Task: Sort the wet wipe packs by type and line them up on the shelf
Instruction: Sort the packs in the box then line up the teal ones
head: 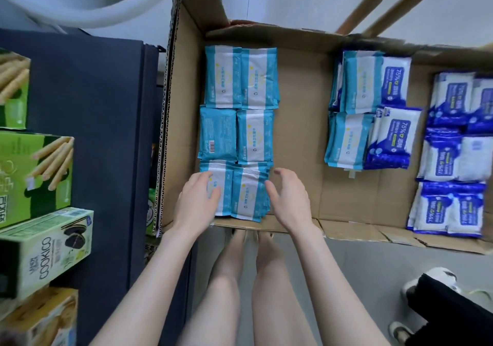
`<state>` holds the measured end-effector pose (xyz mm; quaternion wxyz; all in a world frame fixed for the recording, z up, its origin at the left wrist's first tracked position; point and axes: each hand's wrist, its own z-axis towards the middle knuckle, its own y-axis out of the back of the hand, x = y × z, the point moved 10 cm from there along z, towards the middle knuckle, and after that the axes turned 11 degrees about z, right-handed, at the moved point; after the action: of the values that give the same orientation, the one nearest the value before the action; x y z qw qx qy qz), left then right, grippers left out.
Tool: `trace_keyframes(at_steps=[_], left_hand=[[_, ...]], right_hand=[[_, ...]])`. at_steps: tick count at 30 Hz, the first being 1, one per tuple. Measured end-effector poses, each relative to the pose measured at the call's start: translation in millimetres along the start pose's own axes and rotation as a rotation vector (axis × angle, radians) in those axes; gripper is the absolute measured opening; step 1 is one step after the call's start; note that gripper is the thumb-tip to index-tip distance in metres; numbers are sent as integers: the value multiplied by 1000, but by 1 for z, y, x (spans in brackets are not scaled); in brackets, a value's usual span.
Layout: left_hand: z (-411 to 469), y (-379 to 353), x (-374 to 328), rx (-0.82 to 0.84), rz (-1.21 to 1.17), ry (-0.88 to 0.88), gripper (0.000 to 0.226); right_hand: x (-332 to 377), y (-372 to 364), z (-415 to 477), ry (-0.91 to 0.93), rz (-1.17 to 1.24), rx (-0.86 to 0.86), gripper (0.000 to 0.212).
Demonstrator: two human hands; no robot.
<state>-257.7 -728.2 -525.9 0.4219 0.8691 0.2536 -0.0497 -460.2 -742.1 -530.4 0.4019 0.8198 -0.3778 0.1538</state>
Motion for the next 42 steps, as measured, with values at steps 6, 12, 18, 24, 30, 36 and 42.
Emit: trace_keyframes(at_steps=[6, 12, 18, 24, 30, 36, 42], left_hand=[[-16, 31, -79, -99, -27, -189, 33], [-31, 27, -153, -147, -104, -255, 25], [-38, -34, -217, -91, -112, -209, 22], [-24, -81, -284, -91, -196, -97, 23], [12, -89, -310, -136, -234, -13, 22], [53, -115, -324, -47, -368, 56, 27], [77, -146, -337, 62, -488, 70, 13]], right_hand=[[16, 71, -16, 131, 15, -144, 30], [-7, 142, -28, 141, 64, -244, 26], [-67, 198, -18, 113, 63, -172, 26], [-115, 239, 21, 114, 22, -87, 24], [-127, 252, 68, 121, 42, -65, 27], [-140, 261, 107, 50, 96, -196, 44], [-183, 243, 132, -224, 420, -136, 53]])
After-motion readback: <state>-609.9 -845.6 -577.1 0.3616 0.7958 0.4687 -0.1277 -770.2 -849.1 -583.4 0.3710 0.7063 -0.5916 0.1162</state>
